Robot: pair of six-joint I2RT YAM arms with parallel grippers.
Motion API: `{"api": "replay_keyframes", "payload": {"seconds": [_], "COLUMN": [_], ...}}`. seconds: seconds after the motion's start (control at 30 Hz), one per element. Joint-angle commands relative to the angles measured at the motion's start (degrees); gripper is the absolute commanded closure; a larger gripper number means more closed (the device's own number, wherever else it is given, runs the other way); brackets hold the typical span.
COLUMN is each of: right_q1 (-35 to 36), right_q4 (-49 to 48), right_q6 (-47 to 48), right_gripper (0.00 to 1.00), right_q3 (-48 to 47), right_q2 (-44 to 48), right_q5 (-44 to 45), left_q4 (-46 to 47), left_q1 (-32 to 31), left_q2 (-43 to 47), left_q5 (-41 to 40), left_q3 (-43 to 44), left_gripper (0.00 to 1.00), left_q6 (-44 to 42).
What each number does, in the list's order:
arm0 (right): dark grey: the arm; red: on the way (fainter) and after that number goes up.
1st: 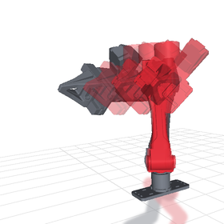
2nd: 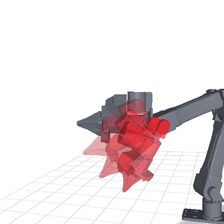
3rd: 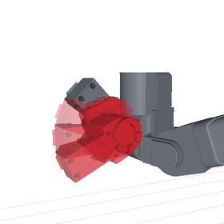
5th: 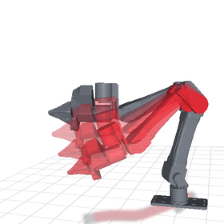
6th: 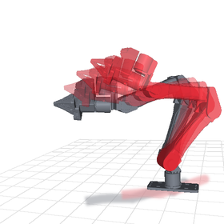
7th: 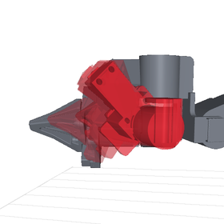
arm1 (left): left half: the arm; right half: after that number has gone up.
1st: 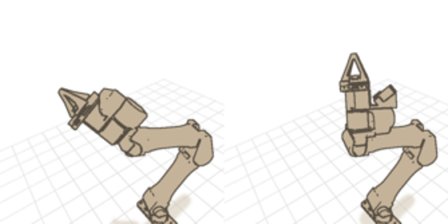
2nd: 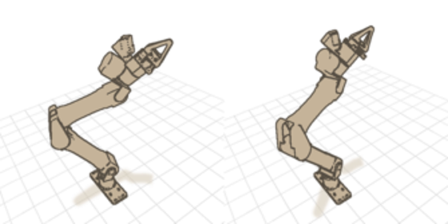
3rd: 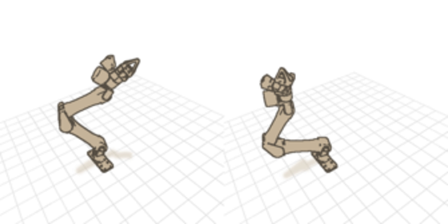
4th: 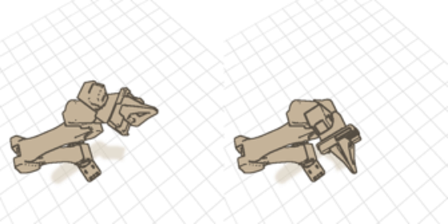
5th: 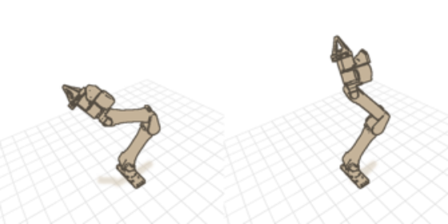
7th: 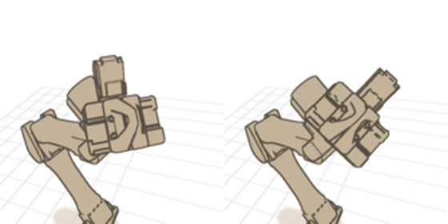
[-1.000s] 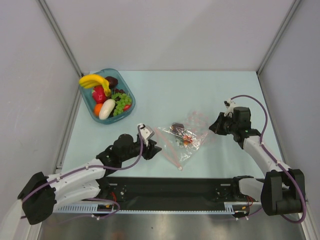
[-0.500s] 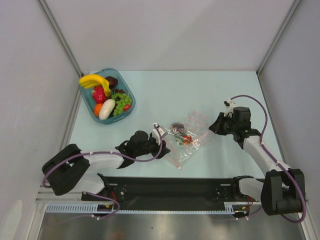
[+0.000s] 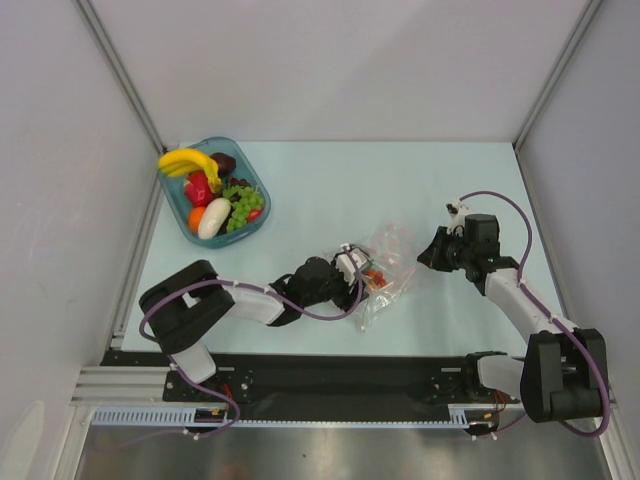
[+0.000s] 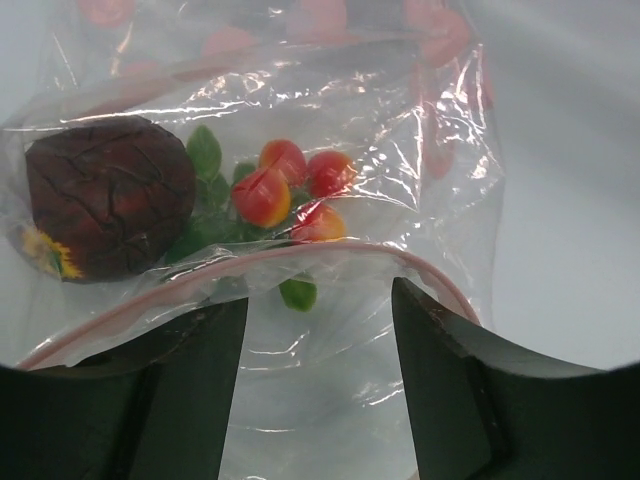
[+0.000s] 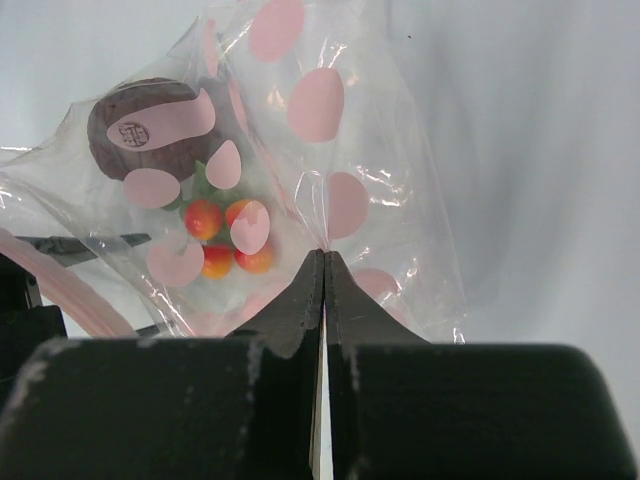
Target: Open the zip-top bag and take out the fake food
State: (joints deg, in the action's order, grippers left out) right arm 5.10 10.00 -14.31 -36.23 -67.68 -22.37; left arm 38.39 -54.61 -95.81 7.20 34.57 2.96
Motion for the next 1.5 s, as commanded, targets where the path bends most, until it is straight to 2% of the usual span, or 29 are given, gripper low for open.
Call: {"api": "replay_keyframes", "payload": {"seconds": [0.0,0.37,0.6,0.77,1.2,1.47], "right_q1": [-0.09,-0.18,-0.09,-0.01,0.43,0.70], "right_q4": [-0.51,-0.68,-0.42,-0.68,-0.68,-0.68], "right_q6": [0.59,0.51,0.68,0.77,0.86,0.95], "right_gripper": [1.00,1.00,1.00,1.00,1.00,1.00], "right_q3": [-0.42,-0.51,-0.69,-0.60,-0.69,-0.69], "right_q2": [-0.26,-0.52,-0.35,-0.43,-1.58,-1.58], "right_q5": [-0.48,-0.83,-1.10,-1.27,-1.89,-2.33], "left_q4": [2.49,-4.90,-6.49,-3.33,0.10,1.86], "left_q1": [-0.59,-2.43,-2.87,-3.22,-3.31,-3.40], "left_q2": [-1.13,1.41,-0.34,1.06,-3.77,-8.68], "left_q5": [-4.12,-15.90,-19.14,-23.37,-12.74,-10.45], "left_q3": [3.58,0.59,1.82,-1.33,6.56,10.69], "left_gripper": [0.37,0.41,0.42,0.39,0.28,0.21], "left_q6": [-1.73,-1.29,-0.68,-0.15,-2.70,1.87]}}
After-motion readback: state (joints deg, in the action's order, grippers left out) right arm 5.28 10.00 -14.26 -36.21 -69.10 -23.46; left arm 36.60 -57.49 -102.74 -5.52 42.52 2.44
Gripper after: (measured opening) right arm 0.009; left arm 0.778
